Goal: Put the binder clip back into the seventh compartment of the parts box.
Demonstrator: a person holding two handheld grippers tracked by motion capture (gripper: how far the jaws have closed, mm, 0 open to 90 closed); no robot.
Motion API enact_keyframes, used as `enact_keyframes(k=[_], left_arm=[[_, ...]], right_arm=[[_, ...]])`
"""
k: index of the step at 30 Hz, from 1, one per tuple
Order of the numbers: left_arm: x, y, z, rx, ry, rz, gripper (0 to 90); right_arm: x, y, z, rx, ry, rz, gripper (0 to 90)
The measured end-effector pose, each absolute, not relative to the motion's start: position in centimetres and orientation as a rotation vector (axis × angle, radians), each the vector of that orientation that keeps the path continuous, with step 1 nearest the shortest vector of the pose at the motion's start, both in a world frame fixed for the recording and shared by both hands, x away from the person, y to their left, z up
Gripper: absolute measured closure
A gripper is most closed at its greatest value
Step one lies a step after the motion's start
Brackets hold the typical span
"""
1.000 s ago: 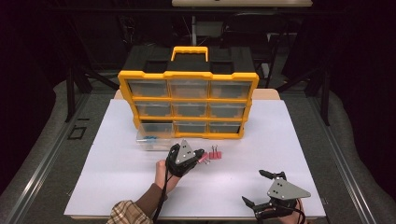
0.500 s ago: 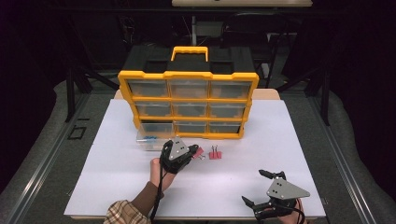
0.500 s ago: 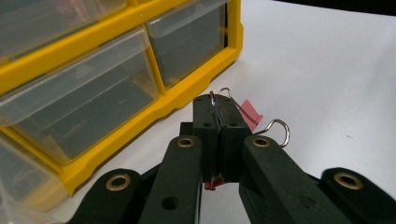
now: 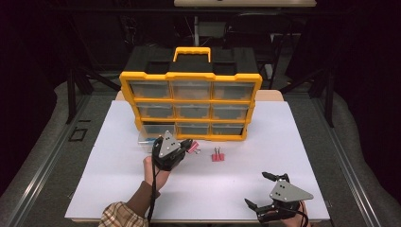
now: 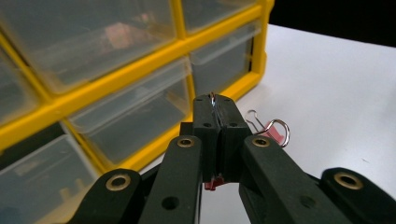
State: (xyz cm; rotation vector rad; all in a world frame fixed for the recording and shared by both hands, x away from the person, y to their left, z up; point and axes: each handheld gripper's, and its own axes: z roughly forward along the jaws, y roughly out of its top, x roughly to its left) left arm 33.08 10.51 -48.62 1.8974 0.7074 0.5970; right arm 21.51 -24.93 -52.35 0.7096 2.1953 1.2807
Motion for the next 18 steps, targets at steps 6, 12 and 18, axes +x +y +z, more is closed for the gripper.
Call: enact_keyframes(k=[6, 12, 18], left_arm=[[33.4, 11.4, -48.1, 1.866, 0.736, 0.599, 88.8], [33.3, 12.1, -47.2, 1.823, 0.741, 0.618, 88.8], [33.6, 12.8, -46.9, 1.804, 0.761, 0.636, 88.8]], right_arm=[[21.5, -24.9, -52.4, 0.71, 2.197, 1.278, 0.8], [21.5, -24.9, -52.4, 0.71, 2.201, 1.278, 0.9], [21.5, -24.9, -52.4, 0.715, 2.199, 1.274, 0.9]])
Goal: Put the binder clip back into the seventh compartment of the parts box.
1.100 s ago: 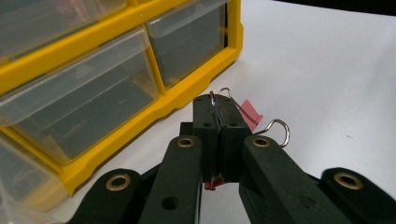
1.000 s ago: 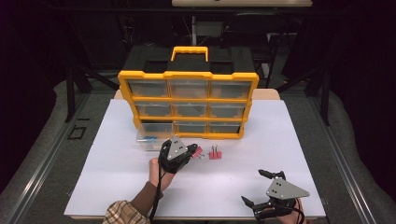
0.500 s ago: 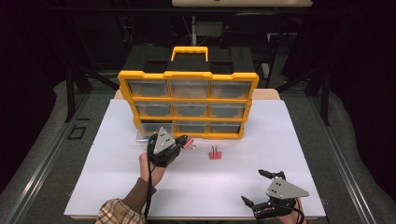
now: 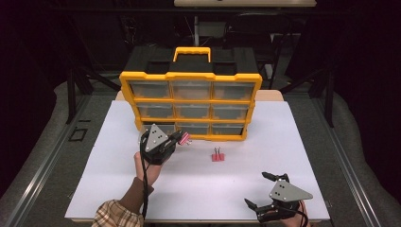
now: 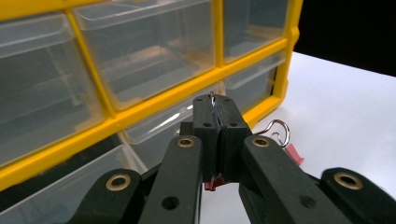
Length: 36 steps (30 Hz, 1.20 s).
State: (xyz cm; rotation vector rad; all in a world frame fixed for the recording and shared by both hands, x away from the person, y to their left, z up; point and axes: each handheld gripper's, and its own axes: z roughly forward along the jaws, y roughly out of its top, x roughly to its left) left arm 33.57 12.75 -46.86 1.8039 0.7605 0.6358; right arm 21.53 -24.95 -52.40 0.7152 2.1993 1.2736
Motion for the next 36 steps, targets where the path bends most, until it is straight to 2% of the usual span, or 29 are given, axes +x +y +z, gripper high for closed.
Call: enact_keyframes(k=[18, 36], left_arm=[[34.5, 16.4, -45.5, 1.706, 0.86, 0.719, 88.8], [35.7, 18.3, -46.4, 1.693, 0.985, 0.739, 88.5]], right_arm=[[21.5, -25.0, -52.4, 0.722, 2.198, 1.274, 0.9], [21.5, -25.0, -52.4, 0.724, 2.201, 1.275, 0.9]])
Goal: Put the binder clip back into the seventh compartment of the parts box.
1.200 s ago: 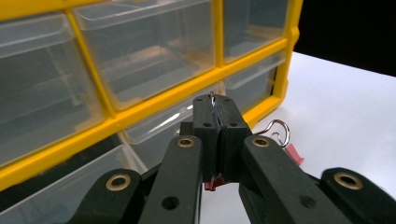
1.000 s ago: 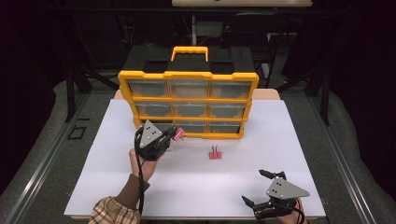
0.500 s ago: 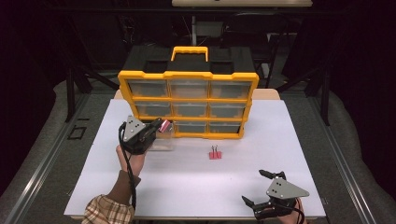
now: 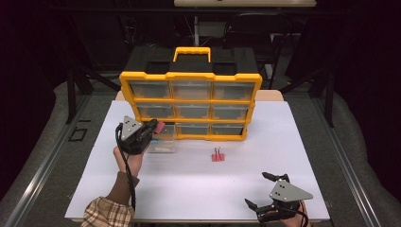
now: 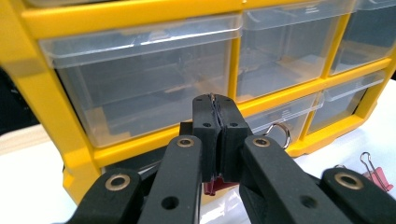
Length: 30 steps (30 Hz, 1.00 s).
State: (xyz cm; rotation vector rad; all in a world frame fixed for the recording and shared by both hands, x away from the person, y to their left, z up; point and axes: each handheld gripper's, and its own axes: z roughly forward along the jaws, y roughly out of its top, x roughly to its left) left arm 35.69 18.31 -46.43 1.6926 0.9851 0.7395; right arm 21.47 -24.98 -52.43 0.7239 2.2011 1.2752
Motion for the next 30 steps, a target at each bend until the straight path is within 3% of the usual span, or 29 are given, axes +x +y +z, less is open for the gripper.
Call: enact_keyframes(k=[24, 27, 28, 30], left_arm=[[36.7, 19.4, -48.0, 1.75, 1.116, 0.75, 88.4], [36.8, 19.5, -48.0, 1.741, 1.138, 0.75, 74.9], [36.8, 19.5, -48.0, 1.741, 1.136, 0.749, 74.9], [36.7, 19.4, -47.8, 1.735, 1.137, 0.767, 59.2]], right_arm=[[21.6, -24.9, -52.4, 0.718, 2.206, 1.27, 1.0], [21.5, -25.0, -52.4, 0.719, 2.2, 1.275, 1.0], [21.5, -25.0, -52.4, 0.719, 2.2, 1.275, 1.0], [21.6, -25.0, -52.4, 0.717, 2.199, 1.275, 1.0]])
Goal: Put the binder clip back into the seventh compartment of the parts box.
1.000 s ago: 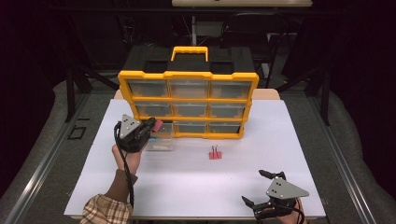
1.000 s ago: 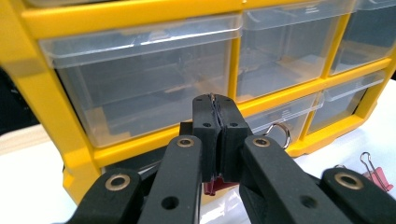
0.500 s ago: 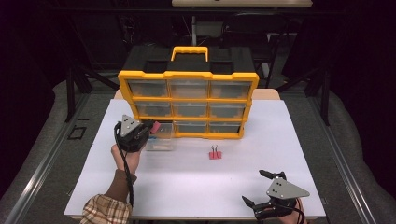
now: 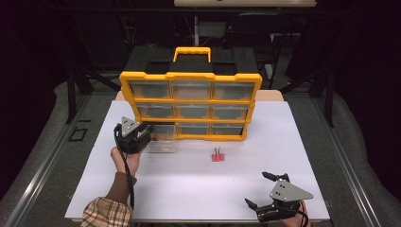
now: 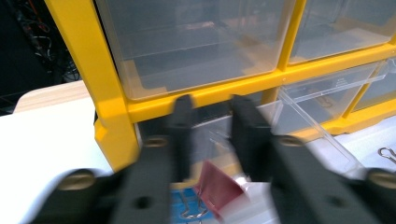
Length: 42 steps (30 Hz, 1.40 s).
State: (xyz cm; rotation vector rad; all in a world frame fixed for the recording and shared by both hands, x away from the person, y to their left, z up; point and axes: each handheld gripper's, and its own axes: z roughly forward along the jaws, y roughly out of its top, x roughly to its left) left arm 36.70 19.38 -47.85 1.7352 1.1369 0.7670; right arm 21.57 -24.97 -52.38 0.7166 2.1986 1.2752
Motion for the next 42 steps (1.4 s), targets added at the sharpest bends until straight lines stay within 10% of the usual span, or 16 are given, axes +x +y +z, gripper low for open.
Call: enact_keyframes(k=[7, 42], left_arm=[[36.4, 18.4, -47.5, 1.739, 1.071, 0.739, 26.1], [33.5, 9.4, -48.4, 1.91, 0.742, 0.557, 0.0]], right_arm=[[21.5, -25.0, -52.4, 0.717, 2.202, 1.27, 1.1], [21.4, -25.0, -52.4, 0.71, 2.206, 1.272, 1.1]])
